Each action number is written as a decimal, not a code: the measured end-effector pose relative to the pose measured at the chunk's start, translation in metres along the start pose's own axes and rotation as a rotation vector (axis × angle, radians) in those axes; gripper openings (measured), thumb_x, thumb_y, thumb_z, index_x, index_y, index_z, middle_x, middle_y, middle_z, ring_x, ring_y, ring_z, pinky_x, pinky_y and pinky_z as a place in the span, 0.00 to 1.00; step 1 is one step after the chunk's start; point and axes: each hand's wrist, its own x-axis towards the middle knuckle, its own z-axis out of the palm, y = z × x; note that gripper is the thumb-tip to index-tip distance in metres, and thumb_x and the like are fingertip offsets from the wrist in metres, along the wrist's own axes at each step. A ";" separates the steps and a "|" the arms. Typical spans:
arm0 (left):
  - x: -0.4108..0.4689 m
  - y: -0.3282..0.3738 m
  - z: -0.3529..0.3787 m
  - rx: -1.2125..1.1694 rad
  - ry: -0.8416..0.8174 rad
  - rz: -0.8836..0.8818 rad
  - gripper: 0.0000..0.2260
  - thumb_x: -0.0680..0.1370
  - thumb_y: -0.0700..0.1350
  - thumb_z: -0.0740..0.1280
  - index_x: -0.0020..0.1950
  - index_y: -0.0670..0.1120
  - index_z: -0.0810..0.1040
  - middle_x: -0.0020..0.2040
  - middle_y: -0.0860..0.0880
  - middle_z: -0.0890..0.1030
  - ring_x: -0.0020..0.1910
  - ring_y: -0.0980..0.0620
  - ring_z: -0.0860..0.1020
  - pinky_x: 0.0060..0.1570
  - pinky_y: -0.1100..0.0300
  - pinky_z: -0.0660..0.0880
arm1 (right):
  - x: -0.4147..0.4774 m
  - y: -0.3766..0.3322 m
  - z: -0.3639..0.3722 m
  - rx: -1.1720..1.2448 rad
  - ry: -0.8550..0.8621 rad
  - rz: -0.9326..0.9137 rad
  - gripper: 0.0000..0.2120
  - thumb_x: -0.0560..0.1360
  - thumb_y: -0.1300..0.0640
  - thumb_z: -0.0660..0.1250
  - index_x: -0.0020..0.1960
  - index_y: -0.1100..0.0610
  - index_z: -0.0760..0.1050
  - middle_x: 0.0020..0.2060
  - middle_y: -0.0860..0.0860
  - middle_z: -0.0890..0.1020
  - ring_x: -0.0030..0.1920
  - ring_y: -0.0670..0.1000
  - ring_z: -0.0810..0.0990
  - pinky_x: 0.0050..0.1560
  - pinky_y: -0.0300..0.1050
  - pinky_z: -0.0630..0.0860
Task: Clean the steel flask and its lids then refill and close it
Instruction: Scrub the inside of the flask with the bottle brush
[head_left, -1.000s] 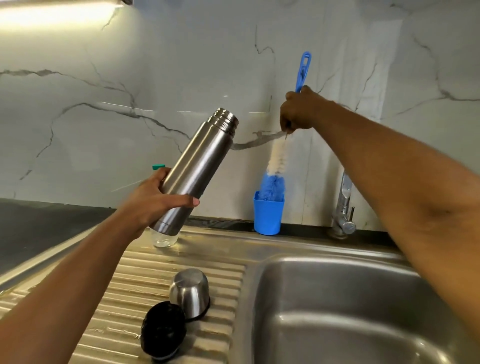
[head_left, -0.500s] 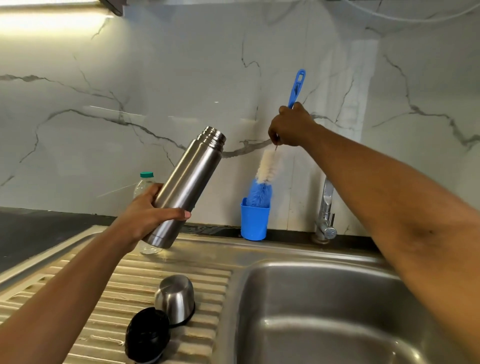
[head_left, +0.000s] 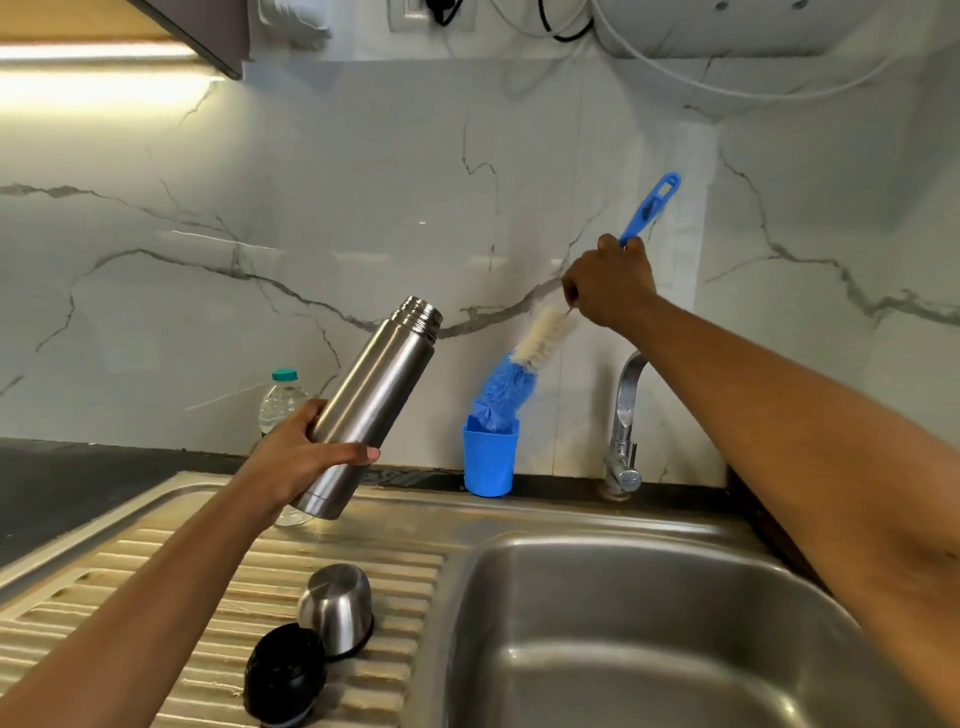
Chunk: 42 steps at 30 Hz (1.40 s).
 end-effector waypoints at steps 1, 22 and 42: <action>-0.003 0.004 0.001 -0.010 0.008 0.002 0.41 0.60 0.52 0.79 0.68 0.49 0.66 0.52 0.48 0.75 0.45 0.51 0.75 0.43 0.54 0.74 | -0.006 0.004 -0.001 0.018 -0.002 0.036 0.10 0.77 0.58 0.61 0.53 0.49 0.79 0.50 0.51 0.80 0.60 0.54 0.69 0.59 0.52 0.63; -0.124 0.034 0.102 -0.150 0.032 0.007 0.38 0.60 0.47 0.81 0.65 0.53 0.67 0.53 0.49 0.77 0.47 0.49 0.78 0.47 0.53 0.77 | -0.121 0.182 -0.128 0.778 -0.137 0.128 0.07 0.73 0.63 0.70 0.50 0.56 0.82 0.47 0.56 0.82 0.48 0.55 0.77 0.47 0.42 0.66; -0.126 0.017 0.096 -0.075 -0.003 0.012 0.39 0.62 0.44 0.80 0.69 0.48 0.67 0.53 0.48 0.77 0.47 0.49 0.78 0.49 0.52 0.77 | -0.087 0.152 -0.133 0.608 -0.254 -0.190 0.08 0.76 0.60 0.67 0.52 0.52 0.81 0.47 0.47 0.79 0.48 0.46 0.73 0.51 0.40 0.65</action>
